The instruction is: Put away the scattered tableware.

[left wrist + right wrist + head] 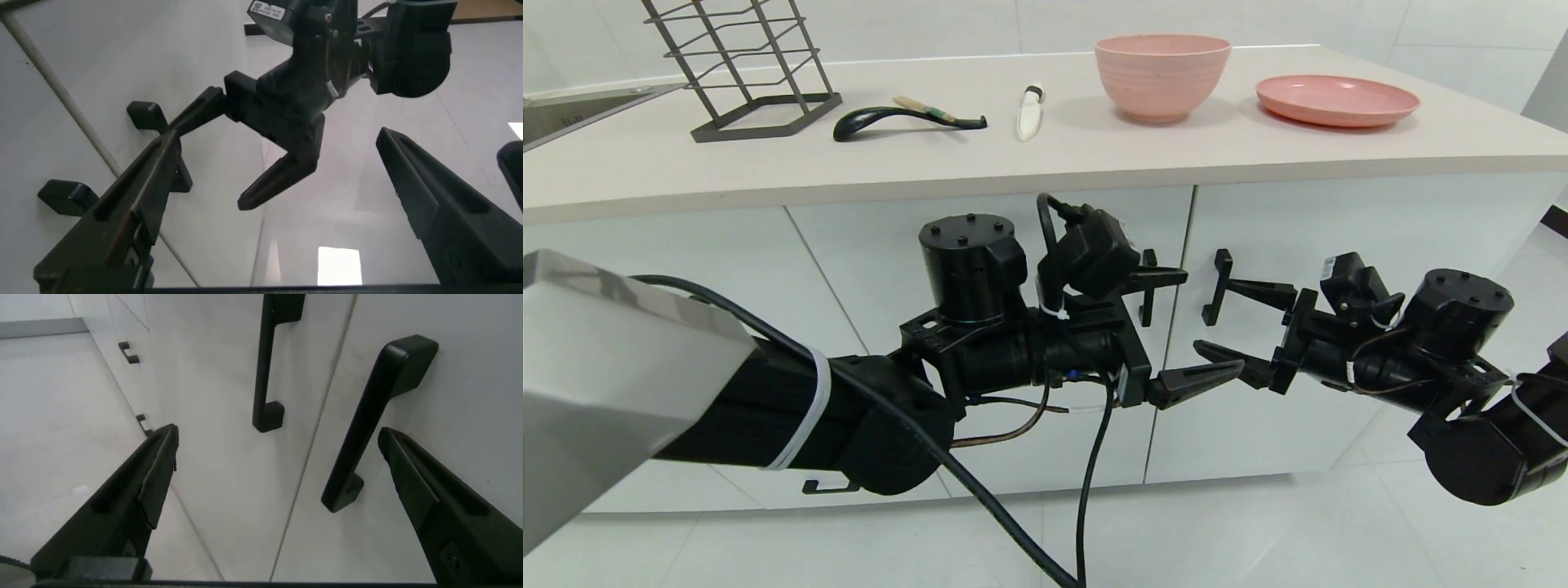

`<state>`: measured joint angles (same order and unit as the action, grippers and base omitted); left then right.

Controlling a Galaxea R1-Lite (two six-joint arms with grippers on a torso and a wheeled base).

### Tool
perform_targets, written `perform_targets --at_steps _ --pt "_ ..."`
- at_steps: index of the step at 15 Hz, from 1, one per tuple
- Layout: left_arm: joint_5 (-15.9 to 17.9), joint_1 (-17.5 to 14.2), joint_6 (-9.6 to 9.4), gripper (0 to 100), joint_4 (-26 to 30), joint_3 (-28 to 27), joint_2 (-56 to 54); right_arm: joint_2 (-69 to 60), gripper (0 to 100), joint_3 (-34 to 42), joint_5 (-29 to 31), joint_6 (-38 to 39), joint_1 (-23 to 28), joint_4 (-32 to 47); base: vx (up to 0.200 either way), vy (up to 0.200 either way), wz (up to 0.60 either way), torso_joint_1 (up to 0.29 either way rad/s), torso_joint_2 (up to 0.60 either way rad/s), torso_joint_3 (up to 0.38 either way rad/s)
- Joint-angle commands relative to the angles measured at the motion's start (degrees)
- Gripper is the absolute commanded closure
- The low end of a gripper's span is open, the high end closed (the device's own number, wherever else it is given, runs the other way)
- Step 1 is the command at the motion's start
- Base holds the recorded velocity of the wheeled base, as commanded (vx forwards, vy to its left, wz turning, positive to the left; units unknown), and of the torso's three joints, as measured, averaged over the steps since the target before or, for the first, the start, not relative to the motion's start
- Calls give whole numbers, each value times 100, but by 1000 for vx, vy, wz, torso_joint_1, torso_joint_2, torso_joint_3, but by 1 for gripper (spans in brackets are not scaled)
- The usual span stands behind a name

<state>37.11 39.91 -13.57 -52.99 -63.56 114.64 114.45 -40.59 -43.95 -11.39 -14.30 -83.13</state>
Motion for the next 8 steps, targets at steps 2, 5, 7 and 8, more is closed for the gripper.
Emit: perform_targets --at_steps 2,5,7,8 --pt "-2 -10 12 0 -9 -113 138 60 0 -133 -17 -4 -3 -2 0 0 0 0 0 0" --pt "-11 -1 30 0 -1 -324 252 157 0 -274 -123 -4 -3 -2 0 0 0 0 0 0" --pt "-195 -10 126 0 -18 -385 322 236 0 -300 -211 5 -3 -37 0 0 0 0 0 0" --pt "-292 -10 241 0 -36 -385 331 236 0 -300 -211 5 -3 -37 0 0 0 0 0 0"
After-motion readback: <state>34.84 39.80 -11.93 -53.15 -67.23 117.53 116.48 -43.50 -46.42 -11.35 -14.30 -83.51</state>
